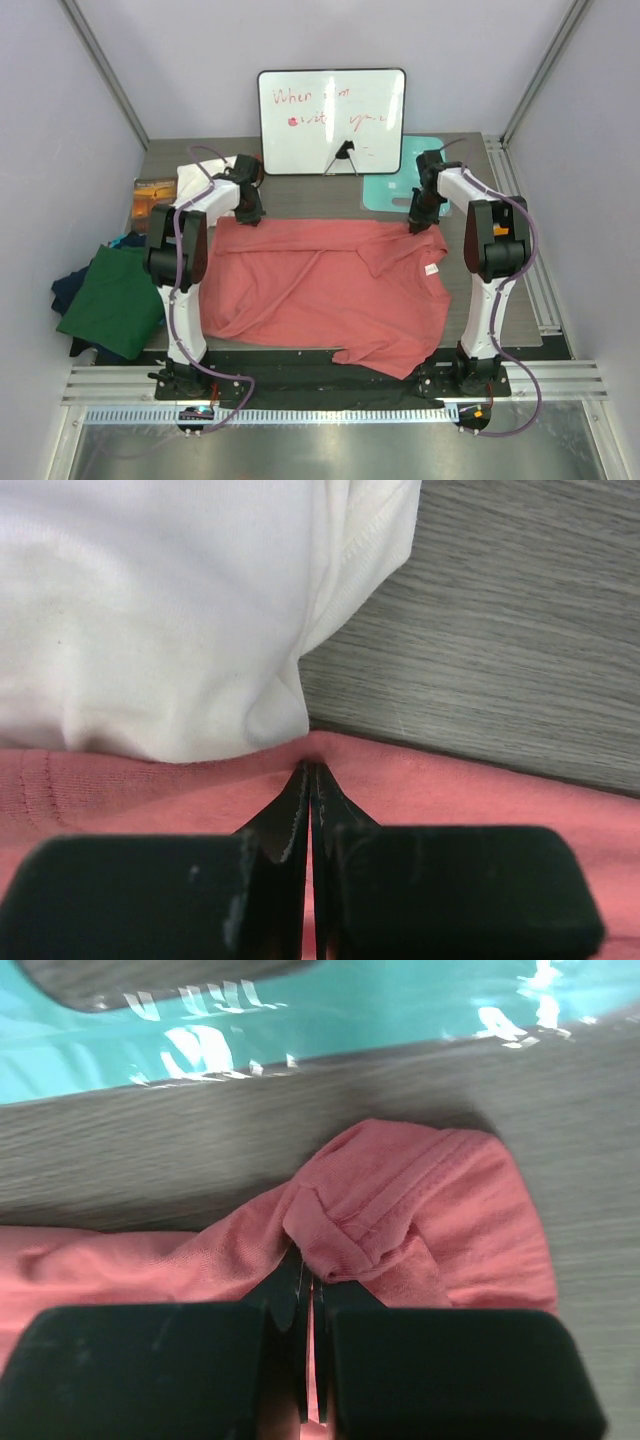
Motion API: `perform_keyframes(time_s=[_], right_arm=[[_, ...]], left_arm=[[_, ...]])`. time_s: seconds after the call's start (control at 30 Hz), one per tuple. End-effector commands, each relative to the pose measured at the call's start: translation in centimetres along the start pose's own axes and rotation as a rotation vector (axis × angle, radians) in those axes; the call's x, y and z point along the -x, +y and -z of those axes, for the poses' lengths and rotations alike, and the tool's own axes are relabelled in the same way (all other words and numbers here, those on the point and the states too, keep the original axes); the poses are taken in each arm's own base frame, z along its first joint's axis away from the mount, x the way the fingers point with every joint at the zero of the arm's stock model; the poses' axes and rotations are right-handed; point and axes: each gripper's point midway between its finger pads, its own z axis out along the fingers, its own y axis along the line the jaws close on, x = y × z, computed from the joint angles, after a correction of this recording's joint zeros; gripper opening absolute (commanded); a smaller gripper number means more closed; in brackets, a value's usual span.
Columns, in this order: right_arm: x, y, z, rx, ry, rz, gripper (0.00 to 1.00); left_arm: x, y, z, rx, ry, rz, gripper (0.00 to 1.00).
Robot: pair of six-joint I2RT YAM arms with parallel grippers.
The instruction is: Fold and stack the t-shirts
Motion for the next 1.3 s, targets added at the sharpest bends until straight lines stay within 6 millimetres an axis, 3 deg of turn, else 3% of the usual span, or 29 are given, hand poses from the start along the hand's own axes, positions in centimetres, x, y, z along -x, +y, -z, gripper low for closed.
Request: perform_keyframes(time_s=[0.0,0.1,0.27,0.37,0.43,0.47,0.6,0.73,0.8,0.87,0.9,0.97,1.0,1.03,1.07,1.27], right_arm=[[-0.7,-3.7,1.1,-0.1,0.003,-0.032,0.01],[-0.3,-4.7,1.5,-0.096,-0.003,-0.053,0.01],[0.8,-4.5,1.2,-0.061,-0.001,-0.075,0.01],[2.3,-3.6,1.4,-0.034,-0.029,-0.078,0.08],[3.6,-2.2,2.3,0.034,-0.056,-0.076,0.18],[4.3,-1.7,3.0,0.06,-0.079,-0.077,0.24],[7.7,0.3,7.5,0.15,-0.213,-0.074,0.31],[9.6,0.5,12.4,0.168,-0.341,-0.073,0.33],[9.1,-0.3,13.8,0.14,-0.363,-0.065,0.34],[7.9,-1.1,13.8,0.12,-0.341,-0.066,0.35],[6.3,-2.1,12.4,0.094,-0.297,-0.072,0.35],[4.8,-2.9,12.4,0.074,-0.295,-0.066,0.37],[2.5,-3.8,10.5,0.05,-0.236,-0.063,0.42],[2.5,-4.9,10.6,0.053,-0.256,-0.092,0.42],[0.7,-5.5,9.2,0.051,-0.213,-0.099,0.42],[-1.5,-5.9,6.8,0.087,-0.184,-0.123,0.45]], left_arm=[[-2.8,4.1,-1.8,0.148,0.059,0.011,0.0],[-1.4,4.9,-1.0,0.135,0.039,0.054,0.0],[0.6,5.2,-0.2,0.142,0.013,0.056,0.0],[1.8,5.2,-0.1,0.14,0.009,0.061,0.0],[2.7,4.8,0.1,0.132,-0.003,0.056,0.01],[3.3,4.6,0.2,0.126,-0.012,0.056,0.06],[4.7,4.3,1.1,0.122,-0.037,0.049,0.22],[6.1,3.9,3.1,0.104,-0.08,0.066,0.25],[6.2,3.6,4.5,0.077,-0.09,0.076,0.25],[5.9,3.2,5.5,0.048,-0.09,0.085,0.26],[5.1,3.3,5.5,0.042,-0.075,0.083,0.26],[4.3,3.6,6.5,0.035,-0.077,0.09,0.26],[4.0,3.6,6.8,0.028,-0.075,0.09,0.26],[4.1,3.5,7.6,0.017,-0.09,0.092,0.26],[3.3,3.9,7.4,0.024,-0.072,0.09,0.26],[1.6,4.2,7.8,0.015,-0.036,0.079,0.26]])
